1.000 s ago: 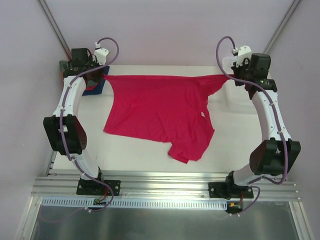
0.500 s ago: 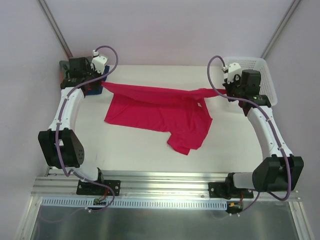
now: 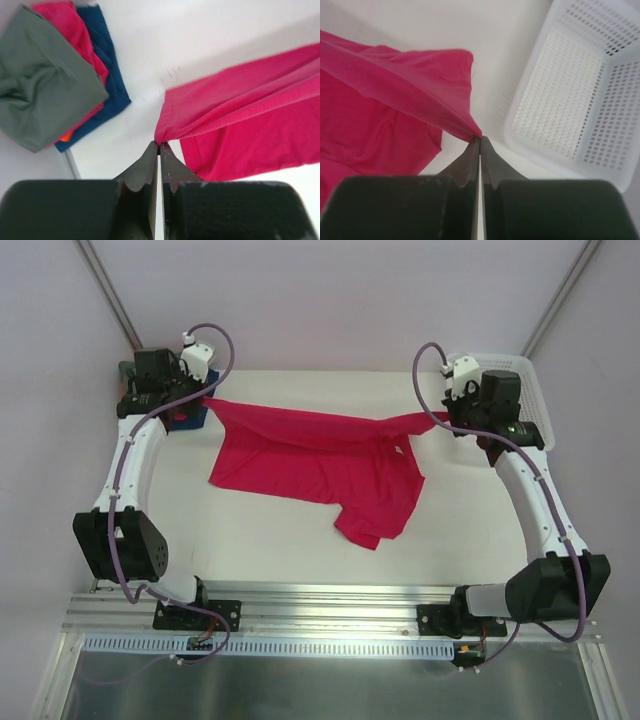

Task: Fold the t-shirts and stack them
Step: Flatten out the tshirt

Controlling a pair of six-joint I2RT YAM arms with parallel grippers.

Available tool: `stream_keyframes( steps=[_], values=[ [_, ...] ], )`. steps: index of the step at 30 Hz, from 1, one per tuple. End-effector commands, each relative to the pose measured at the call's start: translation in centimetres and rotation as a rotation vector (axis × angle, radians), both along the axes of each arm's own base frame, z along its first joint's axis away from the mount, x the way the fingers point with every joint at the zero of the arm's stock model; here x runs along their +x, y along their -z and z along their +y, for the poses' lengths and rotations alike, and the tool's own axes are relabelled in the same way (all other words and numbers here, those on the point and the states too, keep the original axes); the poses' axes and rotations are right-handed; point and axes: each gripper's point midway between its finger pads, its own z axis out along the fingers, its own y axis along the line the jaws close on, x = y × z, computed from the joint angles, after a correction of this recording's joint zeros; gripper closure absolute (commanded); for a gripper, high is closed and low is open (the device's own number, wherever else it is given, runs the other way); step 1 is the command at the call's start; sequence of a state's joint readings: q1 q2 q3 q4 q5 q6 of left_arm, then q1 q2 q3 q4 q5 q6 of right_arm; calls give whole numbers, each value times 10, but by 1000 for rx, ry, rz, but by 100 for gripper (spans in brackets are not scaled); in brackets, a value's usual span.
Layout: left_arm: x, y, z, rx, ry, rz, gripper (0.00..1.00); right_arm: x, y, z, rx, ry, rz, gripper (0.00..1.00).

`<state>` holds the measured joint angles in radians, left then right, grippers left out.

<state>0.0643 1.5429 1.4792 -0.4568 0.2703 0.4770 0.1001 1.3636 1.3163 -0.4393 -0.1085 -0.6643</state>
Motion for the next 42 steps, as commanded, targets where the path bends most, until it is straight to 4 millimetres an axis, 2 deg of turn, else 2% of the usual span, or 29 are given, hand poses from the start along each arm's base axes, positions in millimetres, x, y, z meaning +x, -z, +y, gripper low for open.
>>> stream_keyframes(
  steps=[1,2,3,4,5,6,8,9,11,12,13,17,20,24,26,27,28,29,30,32,33,34,35,36,38,39,40,41,42],
  values=[
    [-19,-89,-6,-6,-23,-204,100,-15,-69,-10,24,55,-163,99],
    [-27,-98,-11,-10,-14,-227,100,-30,-88,-12,37,63,-215,99],
    [-45,-116,-13,-7,-13,-277,100,-40,-96,-13,44,68,-237,100],
    [-54,-125,-14,-4,-10,-304,100,-50,-105,-15,49,76,-259,99],
    [-64,-133,-16,-1,-7,-330,100,-68,-124,-18,64,87,-317,99],
    [-83,-148,-20,-4,1,-378,100,-79,-135,-20,75,103,-344,99],
    [-103,-162,-21,-14,-5,-416,100,-102,-147,-25,86,128,-366,100],
    [-120,-178,-20,-16,-14,-460,100,-119,-163,-30,93,141,-419,100],
    [-138,-189,-18,-19,-29,-474,100,-142,-189,-42,93,199,-500,99],
    [-149,-206,-16,-13,-36,-518,100,-151,-200,-47,99,219,-530,99],
    [-154,-213,-12,9,-47,-537,100,-169,-220,-53,105,245,-583,99],
    [-169,-248,-9,37,-53,-615,100,-197,-260,-62,101,279,-677,99],
    [-168,-255,-12,24,-40,-616,100,-202,-275,-65,86,284,-719,100],
    [-159,-258,-14,21,-30,-608,100,-191,-279,-67,69,292,-725,99],
    [-154,-254,-15,31,-18,-596,100,-183,-280,-68,53,292,-732,99],
    [-146,-248,-14,38,-17,-577,100,-171,-272,-69,36,291,-708,100],
    [-140,-242,-14,58,-7,-560,100,-164,-273,-69,28,290,-717,99],
    [-132,-228,-13,75,-1,-527,100,-155,-267,-70,16,289,-702,99],
    [-122,-214,-11,100,9,-489,100,-136,-250,-71,8,285,-652,99],
    [-107,-190,-12,121,32,-431,100,-114,-238,-66,16,256,-622,99],
    [-93,-163,-14,118,50,-364,100,-93,-220,-70,4,267,-566,99],
    [-86,-150,-12,115,53,-334,100,-79,-204,-69,1,258,-526,99],
    [-78,-129,-13,107,61,-289,100,-69,-193,-69,1,258,-497,99],
    [-62,-112,-12,107,63,-264,100,-48,-172,-66,9,244,-436,99],
    [-47,-81,-9,109,62,-205,100,-29,-141,-59,18,210,-357,99],
    [-29,-65,-8,109,62,-187,100,-21,-130,-56,19,201,-329,99],
    [-22,-53,-6,107,52,-167,100,-6,-107,-55,8,192,-269,99],
    [-14,-44,-3,106,47,-148,100,1,-95,-54,-6,187,-241,99],
    [1,-24,-1,98,42,-108,100,8,-87,-56,-16,187,-225,99]
  ],
)
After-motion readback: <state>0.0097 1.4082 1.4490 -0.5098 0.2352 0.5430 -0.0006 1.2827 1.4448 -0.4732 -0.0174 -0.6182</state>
